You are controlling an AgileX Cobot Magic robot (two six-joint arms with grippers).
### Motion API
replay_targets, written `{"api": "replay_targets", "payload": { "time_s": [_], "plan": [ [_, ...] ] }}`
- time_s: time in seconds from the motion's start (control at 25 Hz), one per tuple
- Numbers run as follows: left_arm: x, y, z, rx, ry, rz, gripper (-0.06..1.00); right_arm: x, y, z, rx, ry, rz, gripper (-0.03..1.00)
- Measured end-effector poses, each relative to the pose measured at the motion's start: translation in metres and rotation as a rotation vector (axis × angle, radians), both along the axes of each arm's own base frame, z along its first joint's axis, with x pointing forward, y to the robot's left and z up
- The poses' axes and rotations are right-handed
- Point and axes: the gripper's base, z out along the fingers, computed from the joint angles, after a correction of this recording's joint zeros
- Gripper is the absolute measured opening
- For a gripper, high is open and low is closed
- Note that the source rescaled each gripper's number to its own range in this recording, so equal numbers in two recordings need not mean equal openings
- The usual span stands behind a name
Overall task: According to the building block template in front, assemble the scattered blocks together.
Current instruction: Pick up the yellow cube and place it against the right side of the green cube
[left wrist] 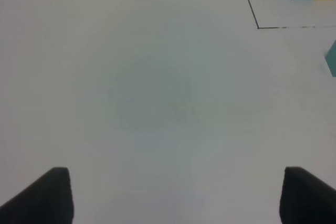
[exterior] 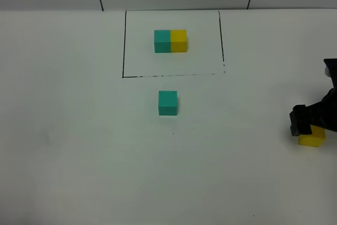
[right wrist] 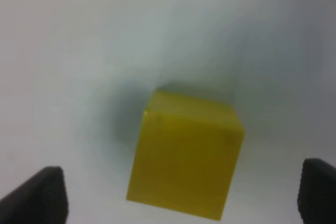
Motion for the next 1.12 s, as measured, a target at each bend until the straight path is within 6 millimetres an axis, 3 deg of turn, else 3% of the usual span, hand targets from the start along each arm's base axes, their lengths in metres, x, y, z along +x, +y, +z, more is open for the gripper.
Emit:
{"api": "replay_targets", "payload": {
  "time_s": [0.4,0.76,1.12],
  "plan": [
    [0.000,0.000,0.000,0.000,0.000,0.000,0.71,0.003,0.000,-0.018,0.005,0.046,-0.001,0.82],
    [0.000,0.000,0.000,0.000,0.000,0.000,0.71,0.006,-0.001,-0.019,0.004,0.018,-0.007,0.82],
    [0.000,0.000,0.000,0.000,0.000,0.000,0.71,0.008,-0.001,-0.026,0.004,0.029,-0.008,0.62]
  ]
}}
